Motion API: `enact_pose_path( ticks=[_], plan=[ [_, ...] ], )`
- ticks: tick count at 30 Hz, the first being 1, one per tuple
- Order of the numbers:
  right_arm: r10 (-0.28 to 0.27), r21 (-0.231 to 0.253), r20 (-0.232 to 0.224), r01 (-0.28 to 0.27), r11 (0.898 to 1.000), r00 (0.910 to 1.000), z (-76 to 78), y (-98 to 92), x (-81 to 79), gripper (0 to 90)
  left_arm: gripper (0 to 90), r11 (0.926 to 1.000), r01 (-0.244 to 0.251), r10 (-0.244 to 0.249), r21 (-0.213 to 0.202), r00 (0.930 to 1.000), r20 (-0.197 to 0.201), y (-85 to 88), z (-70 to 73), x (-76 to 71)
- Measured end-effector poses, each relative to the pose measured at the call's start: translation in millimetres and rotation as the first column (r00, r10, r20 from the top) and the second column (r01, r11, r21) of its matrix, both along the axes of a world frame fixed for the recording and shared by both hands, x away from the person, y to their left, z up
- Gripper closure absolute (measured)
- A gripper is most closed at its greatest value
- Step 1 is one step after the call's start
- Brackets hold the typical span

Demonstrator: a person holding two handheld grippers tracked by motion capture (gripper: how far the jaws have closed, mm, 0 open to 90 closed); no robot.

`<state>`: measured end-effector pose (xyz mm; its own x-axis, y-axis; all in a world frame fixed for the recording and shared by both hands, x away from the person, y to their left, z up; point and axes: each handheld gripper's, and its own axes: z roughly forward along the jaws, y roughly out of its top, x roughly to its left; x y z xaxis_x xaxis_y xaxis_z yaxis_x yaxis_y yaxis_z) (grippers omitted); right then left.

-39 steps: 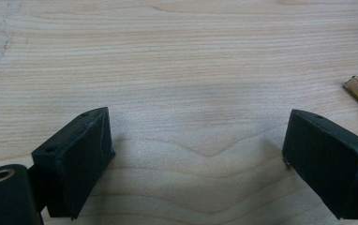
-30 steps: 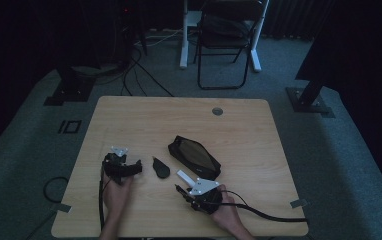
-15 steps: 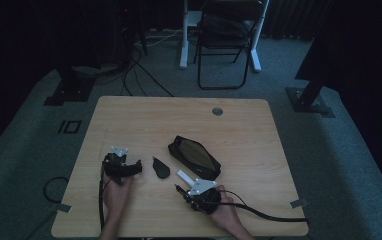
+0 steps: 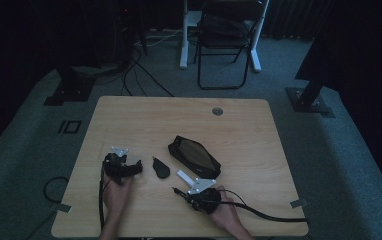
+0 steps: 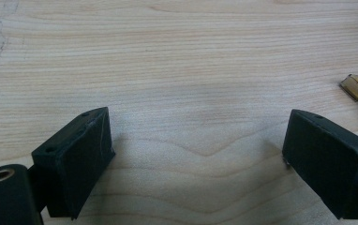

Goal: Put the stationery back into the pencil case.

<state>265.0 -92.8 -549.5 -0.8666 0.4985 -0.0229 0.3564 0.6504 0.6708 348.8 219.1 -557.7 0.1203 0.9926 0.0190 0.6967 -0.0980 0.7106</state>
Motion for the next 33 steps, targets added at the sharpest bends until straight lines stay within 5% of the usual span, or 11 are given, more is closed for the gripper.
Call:
enact_pose_path(
  ticks=[12, 33],
  plan=[
    [0.016, -0.008, -0.006, -0.016, 1.0, 0.9998, 2.0, -0.5, 1.2, 79.8, 8.8, 1.0, 0.0, 0.0, 0.0, 1.0, 0.0, 0.0, 0.0, 0.1],
    [0.017, 0.047, 0.037, -0.019, 0.999, 0.9992, 26.1, -9.5, 0.8, 79.8, 8.8, 1.0, 0.001, -0.001, 0.001, 1.0, -0.002, 0.1, 0.1, 0.0]
  ],
)
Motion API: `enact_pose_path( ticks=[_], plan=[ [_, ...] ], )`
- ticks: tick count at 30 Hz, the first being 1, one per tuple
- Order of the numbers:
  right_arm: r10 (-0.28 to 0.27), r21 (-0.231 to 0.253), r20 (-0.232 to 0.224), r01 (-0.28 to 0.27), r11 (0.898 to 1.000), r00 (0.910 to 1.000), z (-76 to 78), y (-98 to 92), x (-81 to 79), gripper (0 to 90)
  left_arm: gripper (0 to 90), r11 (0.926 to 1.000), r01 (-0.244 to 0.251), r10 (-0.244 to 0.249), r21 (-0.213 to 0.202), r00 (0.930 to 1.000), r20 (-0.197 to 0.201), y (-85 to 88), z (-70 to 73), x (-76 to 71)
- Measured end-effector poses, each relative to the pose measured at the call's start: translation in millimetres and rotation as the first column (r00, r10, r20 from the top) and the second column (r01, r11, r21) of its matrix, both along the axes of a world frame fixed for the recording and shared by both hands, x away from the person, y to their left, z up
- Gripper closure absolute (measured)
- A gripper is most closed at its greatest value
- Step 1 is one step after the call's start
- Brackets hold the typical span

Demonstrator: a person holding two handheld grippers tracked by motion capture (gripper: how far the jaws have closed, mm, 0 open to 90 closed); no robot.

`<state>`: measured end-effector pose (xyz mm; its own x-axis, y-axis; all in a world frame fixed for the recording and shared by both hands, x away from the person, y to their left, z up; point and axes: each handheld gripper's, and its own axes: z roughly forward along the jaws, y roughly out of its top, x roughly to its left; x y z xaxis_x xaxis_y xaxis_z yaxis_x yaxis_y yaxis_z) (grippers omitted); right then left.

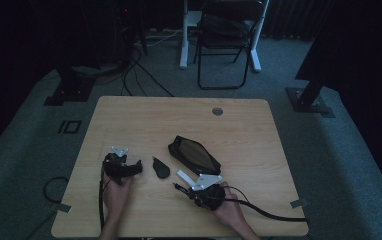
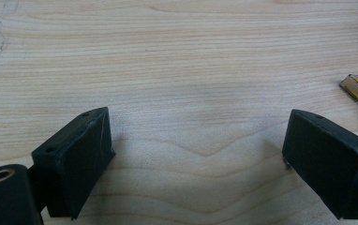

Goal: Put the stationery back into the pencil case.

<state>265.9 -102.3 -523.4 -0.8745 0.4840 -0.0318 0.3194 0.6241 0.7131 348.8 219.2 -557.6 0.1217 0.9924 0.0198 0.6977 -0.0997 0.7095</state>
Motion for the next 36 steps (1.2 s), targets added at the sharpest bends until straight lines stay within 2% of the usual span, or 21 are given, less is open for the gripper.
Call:
enact_pose_path(
  ticks=[19, 36],
  plan=[
    [-0.017, 0.028, 0.04, 0.016, 0.999, 0.9991, 17.3, -7.5, 0.3, 79.8, 8.8, 1.0, 0.0, 0.0, 0.0, 1.0, 0.0, 0.0, 0.0, 0.0],
    [-0.045, 0.073, 0.065, 0.04, 0.996, 0.9968, 35.6, -18.6, 8.8, 79.8, 8.8, 1.0, 0.0, 0.0, 0.0, 1.0, 0.0, 0.0, 0.0, 0.0]
  ],
)
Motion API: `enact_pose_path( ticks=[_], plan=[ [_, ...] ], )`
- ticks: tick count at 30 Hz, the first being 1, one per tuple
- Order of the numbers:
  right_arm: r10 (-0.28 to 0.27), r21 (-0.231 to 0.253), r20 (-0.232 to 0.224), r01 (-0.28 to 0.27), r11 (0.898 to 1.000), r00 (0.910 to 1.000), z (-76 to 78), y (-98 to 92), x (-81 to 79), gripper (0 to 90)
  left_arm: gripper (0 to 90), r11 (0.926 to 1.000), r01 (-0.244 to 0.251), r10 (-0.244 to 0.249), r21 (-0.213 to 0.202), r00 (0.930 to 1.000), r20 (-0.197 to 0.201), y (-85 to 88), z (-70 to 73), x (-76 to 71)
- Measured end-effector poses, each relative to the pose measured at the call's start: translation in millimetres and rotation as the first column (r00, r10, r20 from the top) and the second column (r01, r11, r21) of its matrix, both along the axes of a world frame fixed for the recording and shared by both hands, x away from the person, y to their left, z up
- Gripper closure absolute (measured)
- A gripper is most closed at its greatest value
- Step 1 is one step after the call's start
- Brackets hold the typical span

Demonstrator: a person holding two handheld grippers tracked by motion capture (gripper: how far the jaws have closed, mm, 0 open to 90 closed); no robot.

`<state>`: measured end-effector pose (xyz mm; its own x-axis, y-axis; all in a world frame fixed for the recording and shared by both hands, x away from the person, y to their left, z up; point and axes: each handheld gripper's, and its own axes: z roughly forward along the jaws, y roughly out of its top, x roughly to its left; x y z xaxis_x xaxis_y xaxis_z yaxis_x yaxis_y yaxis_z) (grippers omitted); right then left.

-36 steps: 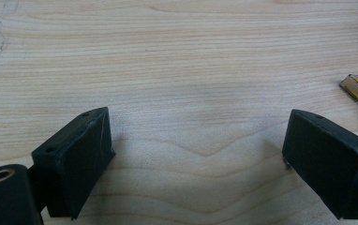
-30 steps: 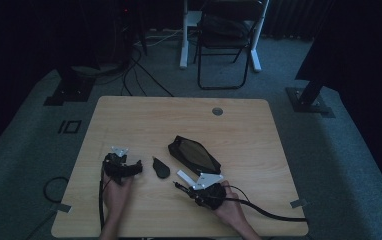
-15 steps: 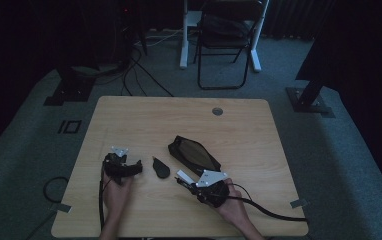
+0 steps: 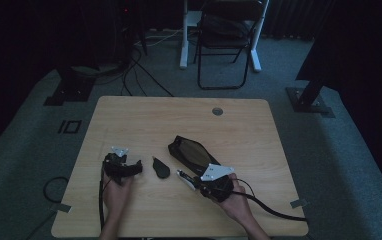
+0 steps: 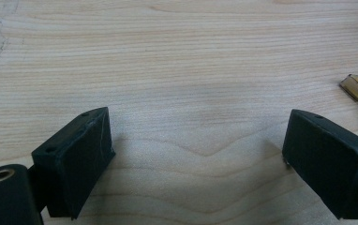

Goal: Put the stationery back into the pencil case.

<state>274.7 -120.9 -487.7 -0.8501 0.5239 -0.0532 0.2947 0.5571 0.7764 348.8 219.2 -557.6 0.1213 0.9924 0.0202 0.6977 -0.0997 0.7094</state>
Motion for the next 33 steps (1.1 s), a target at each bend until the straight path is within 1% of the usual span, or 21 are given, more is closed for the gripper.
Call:
enact_pose_path(
  ticks=[5, 7, 9, 33],
  plan=[
    [-0.009, 0.002, 0.014, 0.009, 1.0, 0.9999, 6.2, -3.5, 4.1, 79.8, 8.8, 1.0, 0.0, 0.0, 0.0, 1.0, 0.0, 0.0, 0.0, 0.0],
    [-0.002, 0.02, 0.009, 0.002, 1.0, 1.0, 9.3, -3.6, 5.6, 79.8, 8.9, 1.0, 0.0, 0.0, 0.0, 1.0, 0.0, 0.0, 0.0, 0.0],
    [0.001, 0.025, 0.012, -0.001, 1.0, 0.9999, 10.9, -3.0, 6.8, 79.8, 8.8, 1.0, 0.0, 0.0, 0.0, 1.0, 0.0, 0.0, 0.0, 0.0],
    [-0.012, 0.041, 0.031, 0.01, 0.999, 0.9994, 21.4, -2.7, 18.0, 79.8, 8.8, 1.0, 0.001, -0.001, 0.0, 1.0, 0.0, -0.1, 0.0, 0.0]
  ],
)
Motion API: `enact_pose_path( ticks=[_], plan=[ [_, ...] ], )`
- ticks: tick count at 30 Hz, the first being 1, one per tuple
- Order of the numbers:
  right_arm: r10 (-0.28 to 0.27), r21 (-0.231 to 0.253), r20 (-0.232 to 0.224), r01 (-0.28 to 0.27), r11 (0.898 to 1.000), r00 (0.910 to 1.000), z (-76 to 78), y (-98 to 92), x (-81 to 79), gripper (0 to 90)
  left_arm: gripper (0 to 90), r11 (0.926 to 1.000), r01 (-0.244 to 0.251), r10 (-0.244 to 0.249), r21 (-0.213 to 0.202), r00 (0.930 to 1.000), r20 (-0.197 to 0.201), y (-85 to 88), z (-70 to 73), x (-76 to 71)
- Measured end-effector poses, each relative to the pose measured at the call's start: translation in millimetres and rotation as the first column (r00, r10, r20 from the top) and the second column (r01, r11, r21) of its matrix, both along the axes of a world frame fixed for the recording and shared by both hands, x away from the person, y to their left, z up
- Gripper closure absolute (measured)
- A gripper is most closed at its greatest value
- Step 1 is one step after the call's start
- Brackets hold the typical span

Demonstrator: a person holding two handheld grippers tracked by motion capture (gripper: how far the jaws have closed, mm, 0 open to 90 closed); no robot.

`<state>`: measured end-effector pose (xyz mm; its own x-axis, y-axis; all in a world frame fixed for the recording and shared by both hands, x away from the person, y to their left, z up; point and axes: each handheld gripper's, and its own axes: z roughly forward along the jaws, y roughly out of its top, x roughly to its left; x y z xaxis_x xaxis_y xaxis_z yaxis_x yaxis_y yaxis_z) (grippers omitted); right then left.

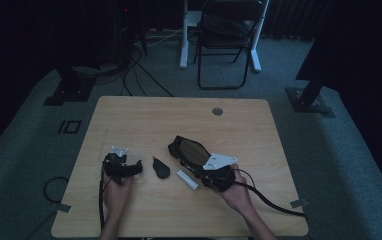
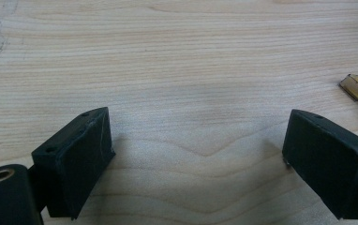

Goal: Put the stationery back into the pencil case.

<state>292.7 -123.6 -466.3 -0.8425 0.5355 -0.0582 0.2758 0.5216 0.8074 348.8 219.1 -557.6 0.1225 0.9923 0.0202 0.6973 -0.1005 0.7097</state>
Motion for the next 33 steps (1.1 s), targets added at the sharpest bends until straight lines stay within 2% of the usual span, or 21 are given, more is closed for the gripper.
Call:
enact_pose_path(
  ticks=[33],
  plan=[
    [-0.055, 0.034, 0.016, 0.054, 0.998, 0.9984, 7.6, -6.7, 20.8, 79.8, 8.8, 1.0, 0.0, 0.0, 0.0, 1.0, 0.0, 0.0, 0.0, 0.0]
  ],
)
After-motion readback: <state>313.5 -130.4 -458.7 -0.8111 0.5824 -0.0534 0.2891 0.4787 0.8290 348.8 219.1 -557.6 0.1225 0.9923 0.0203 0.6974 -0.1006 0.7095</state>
